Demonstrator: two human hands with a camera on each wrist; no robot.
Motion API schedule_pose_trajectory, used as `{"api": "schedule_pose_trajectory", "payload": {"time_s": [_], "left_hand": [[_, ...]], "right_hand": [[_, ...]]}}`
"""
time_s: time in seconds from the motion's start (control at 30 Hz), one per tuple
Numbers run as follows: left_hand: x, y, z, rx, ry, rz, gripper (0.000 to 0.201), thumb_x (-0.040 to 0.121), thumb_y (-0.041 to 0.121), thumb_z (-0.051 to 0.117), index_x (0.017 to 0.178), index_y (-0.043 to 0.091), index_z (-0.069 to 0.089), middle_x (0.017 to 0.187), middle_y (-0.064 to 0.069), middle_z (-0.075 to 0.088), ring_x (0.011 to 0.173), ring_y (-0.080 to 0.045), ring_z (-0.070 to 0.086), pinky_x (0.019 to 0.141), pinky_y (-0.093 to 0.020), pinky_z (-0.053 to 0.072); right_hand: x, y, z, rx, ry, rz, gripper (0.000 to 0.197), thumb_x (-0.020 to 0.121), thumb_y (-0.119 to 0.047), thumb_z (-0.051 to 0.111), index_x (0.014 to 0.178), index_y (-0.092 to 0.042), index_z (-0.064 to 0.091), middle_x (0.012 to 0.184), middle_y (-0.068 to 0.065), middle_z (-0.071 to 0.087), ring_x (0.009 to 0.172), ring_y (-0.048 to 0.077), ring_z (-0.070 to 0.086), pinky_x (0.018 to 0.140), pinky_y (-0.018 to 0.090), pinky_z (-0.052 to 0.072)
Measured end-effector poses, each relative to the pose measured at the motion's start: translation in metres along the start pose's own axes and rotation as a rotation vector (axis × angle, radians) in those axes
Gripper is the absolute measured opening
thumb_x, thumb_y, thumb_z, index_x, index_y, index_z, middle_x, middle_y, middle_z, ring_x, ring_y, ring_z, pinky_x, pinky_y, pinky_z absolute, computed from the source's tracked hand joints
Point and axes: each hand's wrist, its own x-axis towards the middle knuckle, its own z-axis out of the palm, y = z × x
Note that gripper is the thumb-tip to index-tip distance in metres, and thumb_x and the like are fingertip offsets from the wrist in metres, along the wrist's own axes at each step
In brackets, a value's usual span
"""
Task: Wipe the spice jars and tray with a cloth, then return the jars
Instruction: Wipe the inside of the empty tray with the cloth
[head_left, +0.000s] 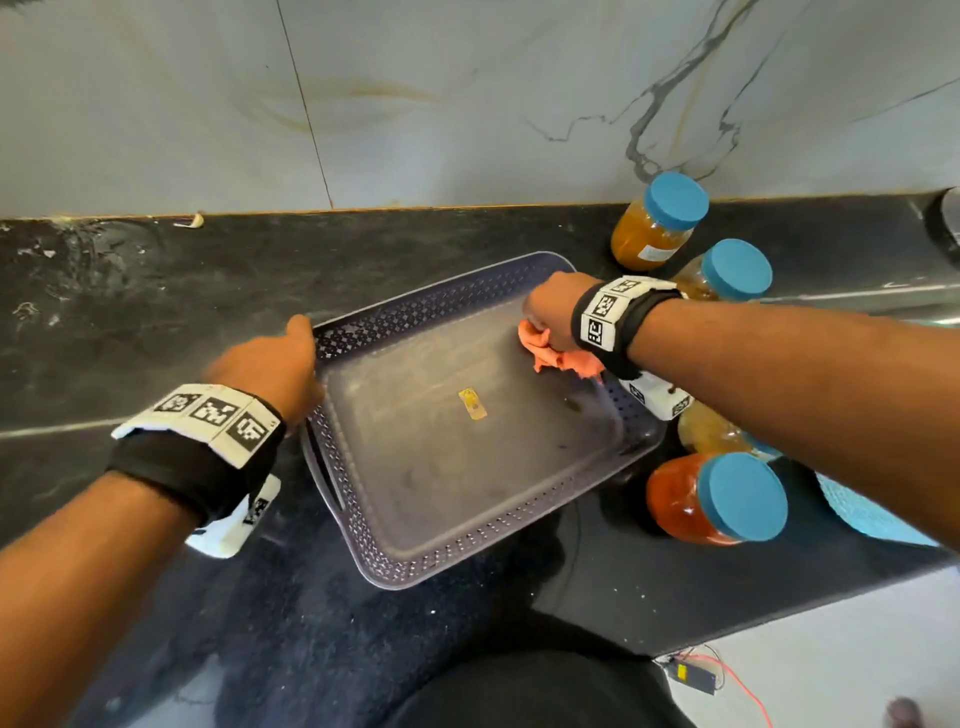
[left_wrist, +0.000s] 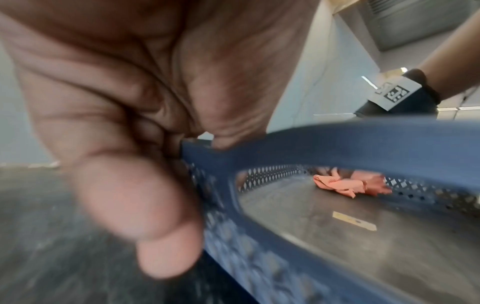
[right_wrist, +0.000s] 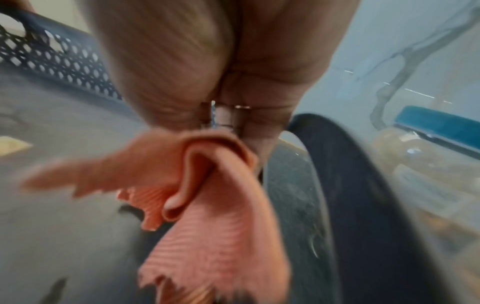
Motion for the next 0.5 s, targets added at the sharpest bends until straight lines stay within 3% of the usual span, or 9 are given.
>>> {"api": "schedule_pose_trajectory", "payload": {"time_s": [0.1, 0.17, 0.27, 0.33, 0.4, 0.5], "left_hand": [[0.005, 0.005, -0.021, 0.214, -0.005, 0.053, 0.051, 0.09, 0.054, 0.064, 0.12, 0.016, 0.051, 0.108, -0.015, 0.068, 0.099, -0.038, 0.067, 0.076, -0.042, 0.05], [0.016, 0.018, -0.034, 0.258, 0.023, 0.138, 0.046, 0.094, 0.056, 0.056, 0.121, 0.018, 0.058, 0.119, -0.013, 0.066, 0.107, -0.038, 0.065, 0.083, -0.044, 0.052], [0.035, 0.051, -0.044, 0.272, 0.084, 0.274, 0.037, 0.103, 0.045, 0.045, 0.121, 0.018, 0.062, 0.12, -0.015, 0.066, 0.109, -0.04, 0.064, 0.082, -0.044, 0.05], [0.044, 0.068, -0.045, 0.338, 0.078, 0.302, 0.032, 0.104, 0.033, 0.046, 0.123, 0.017, 0.065, 0.121, -0.017, 0.067, 0.109, -0.041, 0.065, 0.081, -0.045, 0.05], [0.051, 0.074, -0.044, 0.411, 0.063, 0.314, 0.029, 0.102, 0.024, 0.05, 0.124, 0.014, 0.067, 0.119, -0.017, 0.068, 0.107, -0.042, 0.066, 0.082, -0.047, 0.052], [0.057, 0.072, -0.045, 0.434, 0.048, 0.324, 0.027, 0.1, 0.021, 0.054, 0.121, 0.011, 0.067, 0.116, -0.018, 0.069, 0.105, -0.042, 0.066, 0.079, -0.045, 0.052]], "right_hand": [[0.003, -0.007, -0.006, -0.065, 0.094, -0.03, 0.026, 0.094, -0.016, 0.055, 0.069, -0.013, 0.052, 0.071, 0.003, 0.052, 0.073, 0.026, 0.054, 0.064, 0.032, 0.042], [0.012, -0.008, -0.013, -0.046, 0.145, -0.016, 0.021, 0.097, -0.017, 0.052, 0.077, -0.012, 0.056, 0.076, 0.006, 0.056, 0.076, 0.029, 0.058, 0.065, 0.033, 0.044], [0.022, -0.007, -0.016, 0.028, 0.152, -0.002, 0.023, 0.093, -0.021, 0.057, 0.072, -0.013, 0.054, 0.073, 0.003, 0.056, 0.079, 0.032, 0.064, 0.069, 0.033, 0.051], [0.017, -0.005, -0.007, 0.072, 0.105, 0.031, 0.013, 0.085, -0.025, 0.069, 0.076, -0.019, 0.063, 0.072, -0.003, 0.057, 0.082, 0.026, 0.068, 0.067, 0.029, 0.05], [0.011, -0.002, 0.01, 0.084, 0.057, 0.055, 0.012, 0.082, -0.027, 0.075, 0.089, -0.02, 0.07, 0.081, -0.003, 0.061, 0.087, 0.024, 0.068, 0.066, 0.027, 0.046], [-0.004, -0.001, 0.044, 0.043, -0.012, 0.099, 0.015, 0.088, -0.027, 0.069, 0.095, -0.014, 0.068, 0.104, 0.009, 0.07, 0.101, 0.033, 0.068, 0.076, 0.033, 0.05]]}}
